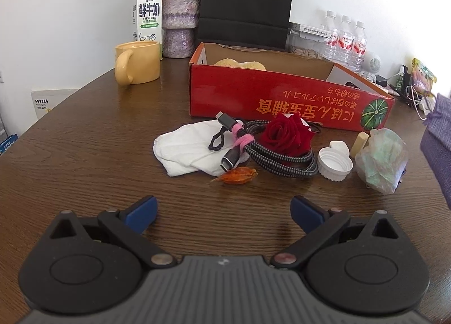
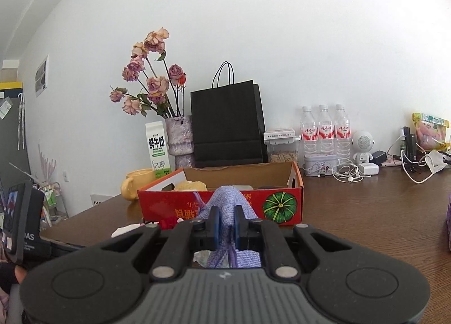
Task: Organize objects
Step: 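Grasp the red rose with left tool while right tool holds the purple bag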
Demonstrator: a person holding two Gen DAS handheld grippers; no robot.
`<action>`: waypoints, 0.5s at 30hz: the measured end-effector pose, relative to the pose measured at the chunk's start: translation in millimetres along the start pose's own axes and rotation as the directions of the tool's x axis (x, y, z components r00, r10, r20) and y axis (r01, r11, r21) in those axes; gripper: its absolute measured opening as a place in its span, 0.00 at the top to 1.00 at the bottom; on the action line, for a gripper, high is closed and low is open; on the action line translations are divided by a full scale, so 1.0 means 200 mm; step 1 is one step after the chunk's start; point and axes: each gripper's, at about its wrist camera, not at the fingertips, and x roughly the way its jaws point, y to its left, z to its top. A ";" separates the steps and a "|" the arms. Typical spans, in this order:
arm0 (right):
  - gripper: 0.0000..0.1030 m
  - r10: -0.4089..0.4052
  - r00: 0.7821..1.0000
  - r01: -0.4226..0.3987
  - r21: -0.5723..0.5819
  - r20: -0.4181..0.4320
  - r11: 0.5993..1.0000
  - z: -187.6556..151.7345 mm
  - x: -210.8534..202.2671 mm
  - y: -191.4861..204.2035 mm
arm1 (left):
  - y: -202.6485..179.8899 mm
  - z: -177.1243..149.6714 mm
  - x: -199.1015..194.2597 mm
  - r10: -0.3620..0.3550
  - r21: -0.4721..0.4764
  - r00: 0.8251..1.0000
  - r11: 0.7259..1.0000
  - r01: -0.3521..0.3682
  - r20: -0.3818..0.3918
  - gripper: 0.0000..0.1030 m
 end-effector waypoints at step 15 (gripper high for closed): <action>0.91 -0.004 1.000 0.004 0.022 -0.009 1.000 -0.01 0.03 -0.02 | -0.15 0.22 0.00 -0.034 0.012 0.996 0.999 0.033 0.084 0.21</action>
